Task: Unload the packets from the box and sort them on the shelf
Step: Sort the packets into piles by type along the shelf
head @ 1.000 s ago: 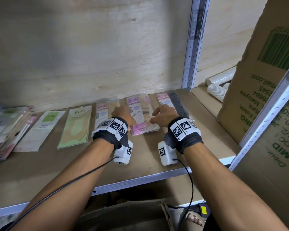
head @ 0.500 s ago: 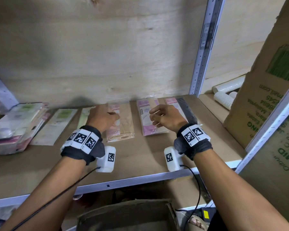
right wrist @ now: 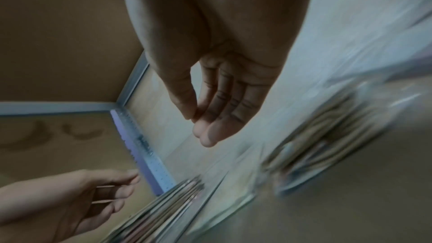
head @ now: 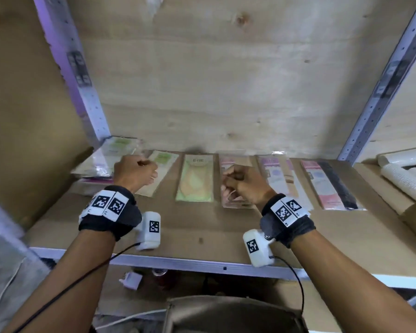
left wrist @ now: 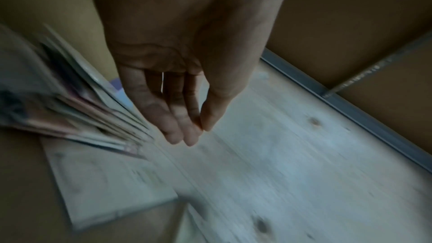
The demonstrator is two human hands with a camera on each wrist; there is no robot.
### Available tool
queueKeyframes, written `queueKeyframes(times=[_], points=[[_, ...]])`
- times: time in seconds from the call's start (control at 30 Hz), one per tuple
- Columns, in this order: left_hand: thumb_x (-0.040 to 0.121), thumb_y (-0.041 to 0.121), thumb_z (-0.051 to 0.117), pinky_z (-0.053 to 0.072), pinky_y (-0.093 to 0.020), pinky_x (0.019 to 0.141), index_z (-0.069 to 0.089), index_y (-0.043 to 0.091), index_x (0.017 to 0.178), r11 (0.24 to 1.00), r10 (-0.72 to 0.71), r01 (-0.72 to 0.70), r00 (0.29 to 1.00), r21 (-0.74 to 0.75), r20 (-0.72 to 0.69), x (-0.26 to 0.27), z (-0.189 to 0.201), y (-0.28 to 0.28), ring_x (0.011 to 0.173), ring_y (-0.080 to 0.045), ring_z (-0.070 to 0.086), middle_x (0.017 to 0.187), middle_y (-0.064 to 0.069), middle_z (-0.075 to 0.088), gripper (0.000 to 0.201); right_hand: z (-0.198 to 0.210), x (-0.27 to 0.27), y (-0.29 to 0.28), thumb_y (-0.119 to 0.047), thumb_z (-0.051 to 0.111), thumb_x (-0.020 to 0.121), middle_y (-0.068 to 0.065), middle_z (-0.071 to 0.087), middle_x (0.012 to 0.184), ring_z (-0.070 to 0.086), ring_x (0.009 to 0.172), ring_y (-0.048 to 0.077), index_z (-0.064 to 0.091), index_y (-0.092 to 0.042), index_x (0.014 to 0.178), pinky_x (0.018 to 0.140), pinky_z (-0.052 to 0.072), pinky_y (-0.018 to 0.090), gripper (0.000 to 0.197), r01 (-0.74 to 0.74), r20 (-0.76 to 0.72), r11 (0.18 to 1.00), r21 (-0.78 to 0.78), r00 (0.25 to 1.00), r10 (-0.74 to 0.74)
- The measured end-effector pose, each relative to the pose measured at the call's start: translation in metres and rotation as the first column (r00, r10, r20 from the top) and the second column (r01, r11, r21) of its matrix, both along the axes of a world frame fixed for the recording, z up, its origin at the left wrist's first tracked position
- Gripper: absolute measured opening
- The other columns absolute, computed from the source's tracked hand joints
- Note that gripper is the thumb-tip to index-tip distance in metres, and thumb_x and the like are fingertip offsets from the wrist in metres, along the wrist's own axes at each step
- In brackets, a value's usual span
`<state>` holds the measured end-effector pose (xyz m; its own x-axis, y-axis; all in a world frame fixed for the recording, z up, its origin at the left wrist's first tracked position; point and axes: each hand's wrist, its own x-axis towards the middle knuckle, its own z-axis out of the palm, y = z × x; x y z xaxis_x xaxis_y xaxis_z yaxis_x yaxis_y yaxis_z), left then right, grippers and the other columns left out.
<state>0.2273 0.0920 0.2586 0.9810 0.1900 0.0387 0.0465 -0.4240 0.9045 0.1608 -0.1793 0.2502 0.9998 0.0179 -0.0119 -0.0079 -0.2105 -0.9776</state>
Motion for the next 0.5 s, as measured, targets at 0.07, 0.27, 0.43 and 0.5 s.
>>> queueKeyframes(times=[0.07,0.27,0.43,0.5], points=[[0.083,0.020,0.072,0.058,-0.022,0.059,0.076,0.012,0.084,0.998,0.069,-0.069,0.998,-0.014,0.004,0.004,0.000,0.026,0.060,-0.012,0.070,0.068,-0.002,0.075,0.009,0.000,0.016,0.030,-0.006,0.061,0.095,0.018,0.064,0.077,0.060,0.060,0.023,0.059,0.002,0.098,0.053,0.051,0.027,0.009,-0.051,-0.015,0.998,-0.028,0.999,0.050],[0.081,0.018,0.071,0.058,-0.051,0.089,0.071,0.014,0.066,0.985,0.137,-0.140,0.990,-0.104,-0.038,0.014,-0.002,0.078,0.079,-0.026,0.071,0.074,-0.008,0.075,0.016,-0.006,0.077,0.121,-0.001,0.060,0.090,0.016,0.065,0.073,0.063,0.057,0.027,0.058,-0.004,0.085,0.059,0.058,0.037,0.007,-0.120,-0.105,0.982,-0.143,0.989,0.106],[0.083,0.018,0.070,0.062,-0.047,0.081,0.069,0.014,0.061,0.980,0.160,-0.163,0.986,-0.109,-0.040,0.014,-0.008,0.093,0.072,-0.026,0.074,0.066,-0.006,0.075,0.022,-0.013,0.127,0.172,-0.018,0.056,0.091,0.007,0.056,0.075,0.061,0.067,0.026,0.050,-0.008,0.077,0.068,0.058,0.041,0.018,-0.179,-0.222,0.851,-0.493,0.972,0.076],[0.083,0.020,0.070,0.062,-0.042,0.080,0.069,0.015,0.061,0.979,0.166,-0.169,0.985,-0.110,-0.043,0.015,-0.009,0.097,0.073,-0.023,0.075,0.064,-0.002,0.075,0.022,-0.016,0.141,0.181,-0.031,0.054,0.090,0.004,0.055,0.077,0.057,0.071,0.023,0.050,-0.008,0.080,0.067,0.052,0.034,0.026,-0.125,-0.205,0.734,-0.668,0.979,-0.020]])
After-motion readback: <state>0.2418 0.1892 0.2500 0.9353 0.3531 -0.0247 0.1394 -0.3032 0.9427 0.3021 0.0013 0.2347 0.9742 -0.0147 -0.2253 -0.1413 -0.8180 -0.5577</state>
